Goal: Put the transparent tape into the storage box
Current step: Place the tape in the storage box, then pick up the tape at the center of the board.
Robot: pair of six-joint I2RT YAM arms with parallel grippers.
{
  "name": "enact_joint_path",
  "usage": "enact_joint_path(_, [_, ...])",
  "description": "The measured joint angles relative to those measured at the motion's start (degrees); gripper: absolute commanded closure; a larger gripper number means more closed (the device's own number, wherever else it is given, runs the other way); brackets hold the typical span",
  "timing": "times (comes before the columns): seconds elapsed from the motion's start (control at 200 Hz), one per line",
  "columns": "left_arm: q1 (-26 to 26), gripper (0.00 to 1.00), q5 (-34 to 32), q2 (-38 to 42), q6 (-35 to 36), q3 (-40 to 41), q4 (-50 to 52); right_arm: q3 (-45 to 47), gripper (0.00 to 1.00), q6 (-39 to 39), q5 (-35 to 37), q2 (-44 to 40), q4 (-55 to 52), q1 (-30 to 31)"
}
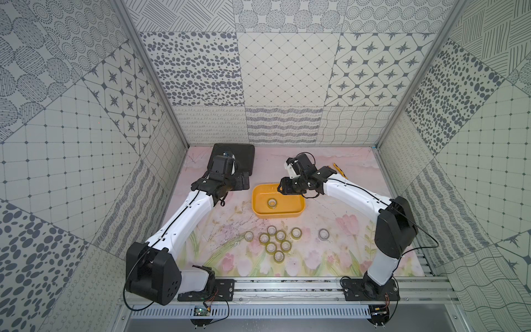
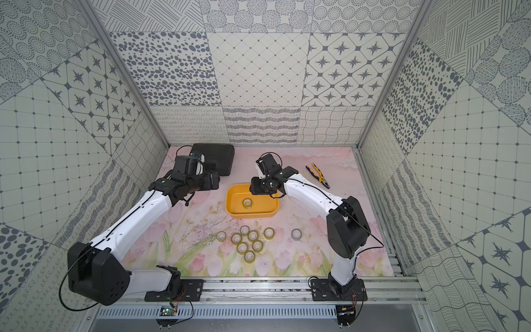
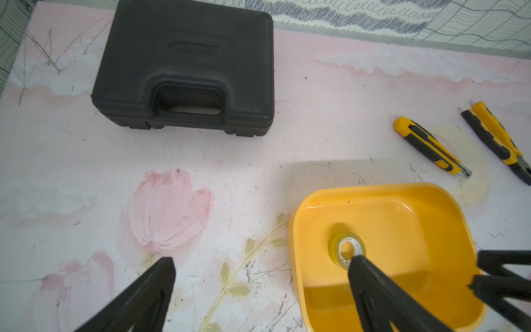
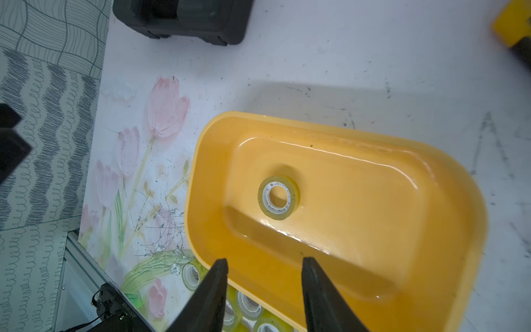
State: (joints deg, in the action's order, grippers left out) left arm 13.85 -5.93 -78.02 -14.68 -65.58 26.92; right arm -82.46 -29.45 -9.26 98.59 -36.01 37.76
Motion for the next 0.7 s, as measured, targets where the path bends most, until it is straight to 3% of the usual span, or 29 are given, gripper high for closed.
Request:
enact_joint_path(0.39, [0.0,0.01,2.1,-3.1,-0.2,-1.5,1.7,19.5,0.54,3.7,8.1,-13.8,-9.1,-2.0])
enact_joint_path(0.695, [0.0,0.01,2.0,-4.0,-0.1,-2.1,2.4,27.5,0.54,2.7,9.2,-15.8,-12.2,-1.7])
